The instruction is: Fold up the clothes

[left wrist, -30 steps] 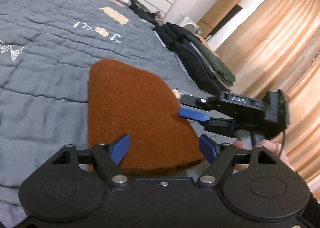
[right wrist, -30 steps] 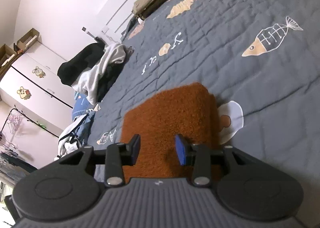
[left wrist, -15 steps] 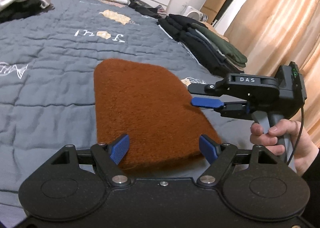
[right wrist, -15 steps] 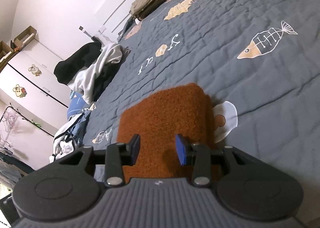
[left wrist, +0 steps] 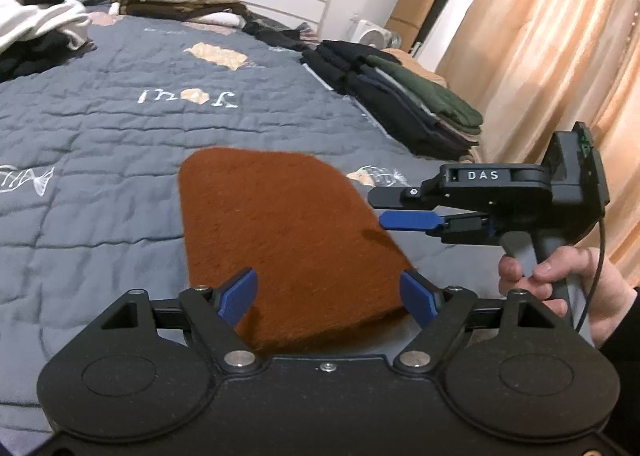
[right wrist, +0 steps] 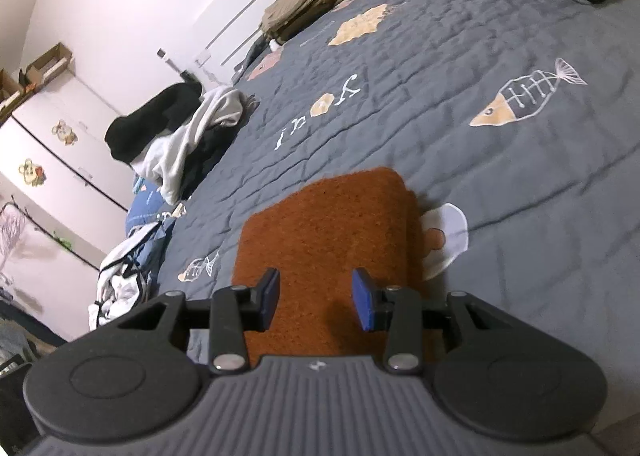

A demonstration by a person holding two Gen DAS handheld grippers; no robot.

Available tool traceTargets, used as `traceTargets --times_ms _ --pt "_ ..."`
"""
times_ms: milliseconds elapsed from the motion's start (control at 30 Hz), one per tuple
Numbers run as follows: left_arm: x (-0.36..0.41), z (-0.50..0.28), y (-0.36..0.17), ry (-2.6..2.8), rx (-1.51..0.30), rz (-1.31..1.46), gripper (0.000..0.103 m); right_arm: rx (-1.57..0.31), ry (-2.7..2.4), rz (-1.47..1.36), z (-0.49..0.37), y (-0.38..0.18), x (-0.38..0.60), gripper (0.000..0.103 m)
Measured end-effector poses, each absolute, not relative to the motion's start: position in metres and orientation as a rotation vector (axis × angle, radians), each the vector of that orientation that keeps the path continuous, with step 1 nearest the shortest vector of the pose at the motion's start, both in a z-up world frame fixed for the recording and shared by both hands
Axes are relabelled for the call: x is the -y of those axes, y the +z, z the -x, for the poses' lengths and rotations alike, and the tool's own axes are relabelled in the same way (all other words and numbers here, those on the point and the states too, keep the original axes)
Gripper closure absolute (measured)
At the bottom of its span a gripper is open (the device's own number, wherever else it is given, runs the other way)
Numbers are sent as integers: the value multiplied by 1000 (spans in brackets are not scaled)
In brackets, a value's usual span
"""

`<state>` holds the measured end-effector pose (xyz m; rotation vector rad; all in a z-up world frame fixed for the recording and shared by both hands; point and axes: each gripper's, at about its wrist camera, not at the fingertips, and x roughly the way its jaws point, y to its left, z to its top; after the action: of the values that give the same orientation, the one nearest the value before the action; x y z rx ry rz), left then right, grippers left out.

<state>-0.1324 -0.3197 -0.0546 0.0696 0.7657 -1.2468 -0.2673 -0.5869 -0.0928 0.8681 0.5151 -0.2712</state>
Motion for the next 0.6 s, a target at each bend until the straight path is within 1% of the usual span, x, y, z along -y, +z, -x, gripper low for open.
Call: traceTargets --times_ms 300,600 --pt "315 127 -53 -1235 -757 -57 24 -512 -306 -828 275 -85 586 63" --pt "308 116 -43 -1189 -745 -18 24 -526 -348 -827 300 -91 577 61"
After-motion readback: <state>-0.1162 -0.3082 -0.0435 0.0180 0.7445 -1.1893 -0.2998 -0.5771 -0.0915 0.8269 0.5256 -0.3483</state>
